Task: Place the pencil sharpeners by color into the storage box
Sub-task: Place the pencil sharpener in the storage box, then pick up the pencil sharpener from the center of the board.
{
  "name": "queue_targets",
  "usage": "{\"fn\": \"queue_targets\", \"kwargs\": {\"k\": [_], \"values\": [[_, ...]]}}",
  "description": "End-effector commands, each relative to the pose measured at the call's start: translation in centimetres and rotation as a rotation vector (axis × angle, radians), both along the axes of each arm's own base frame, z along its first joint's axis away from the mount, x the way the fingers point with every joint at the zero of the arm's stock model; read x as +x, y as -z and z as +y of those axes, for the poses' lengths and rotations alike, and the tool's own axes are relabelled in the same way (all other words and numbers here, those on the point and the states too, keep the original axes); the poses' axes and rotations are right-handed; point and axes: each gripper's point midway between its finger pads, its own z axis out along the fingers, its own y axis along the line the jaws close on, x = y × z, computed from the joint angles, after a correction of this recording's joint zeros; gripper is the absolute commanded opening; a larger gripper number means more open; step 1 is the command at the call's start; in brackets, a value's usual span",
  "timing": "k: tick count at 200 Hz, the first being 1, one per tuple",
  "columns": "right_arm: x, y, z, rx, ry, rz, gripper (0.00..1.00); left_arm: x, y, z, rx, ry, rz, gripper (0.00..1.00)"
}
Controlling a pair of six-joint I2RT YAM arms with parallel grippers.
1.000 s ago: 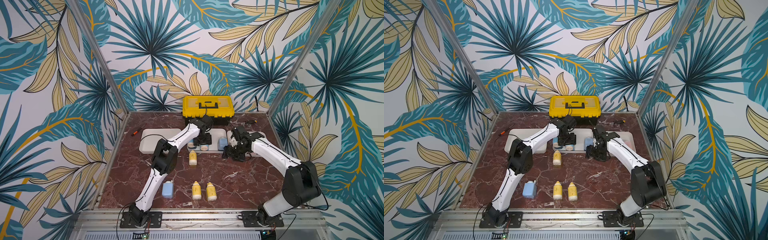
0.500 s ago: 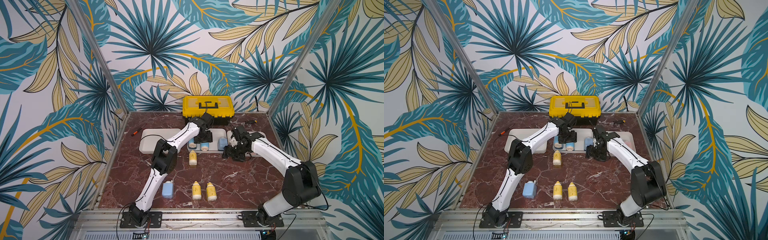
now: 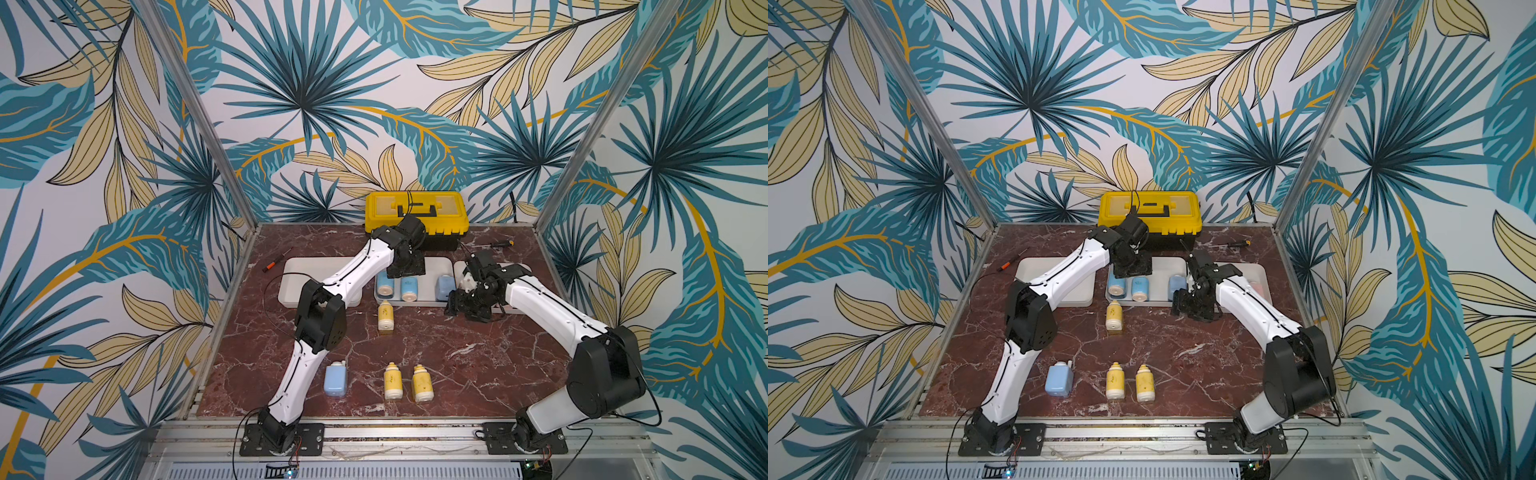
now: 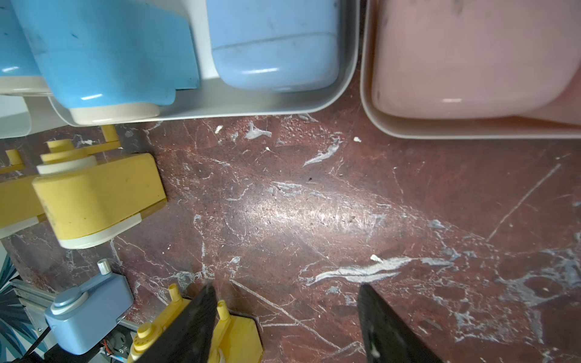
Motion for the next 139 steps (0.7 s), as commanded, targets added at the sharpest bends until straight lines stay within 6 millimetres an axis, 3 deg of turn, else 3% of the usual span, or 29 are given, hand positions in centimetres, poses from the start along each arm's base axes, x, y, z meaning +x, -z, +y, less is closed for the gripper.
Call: {"fn": "queue_targets", "kwargs": {"k": [1,32,66,84,105,139], "values": [[-0.2,-1.7,-0.1,0.010,0.003,-0.024,0.73,0.1,-7.4,0.9,-0.051,-0.008,-0.149,0.74],[-0.2,-3.1,-0.2,0.009,0.003,-0.044,0.73,-1.2,-10.6,3.7,-0.029,-0.037,-0.211,0.74],[-0.3,-4.6,-0.3,0.001,-0.007,-0.064,0.73,-5.1,-11.3,9.0,0.062,-0.083,-0.227,0.74],[-0.7,-5.1,-0.3,-0.001,-0.014,-0.069,0.72,-8.8,-10.4,11.5,0.086,-0.088,-0.194,0.74],[-1.4,-5.3,-0.7,-0.013,-0.012,-0.069,0.73,-13.8,-7.8,14.2,0.129,-0.101,-0.113,0.75],[-2.7,-4.9,-1.1,-0.013,-0.003,-0.054,0.73,-21.5,-4.0,17.0,0.174,-0.122,0.011,0.76]]}}
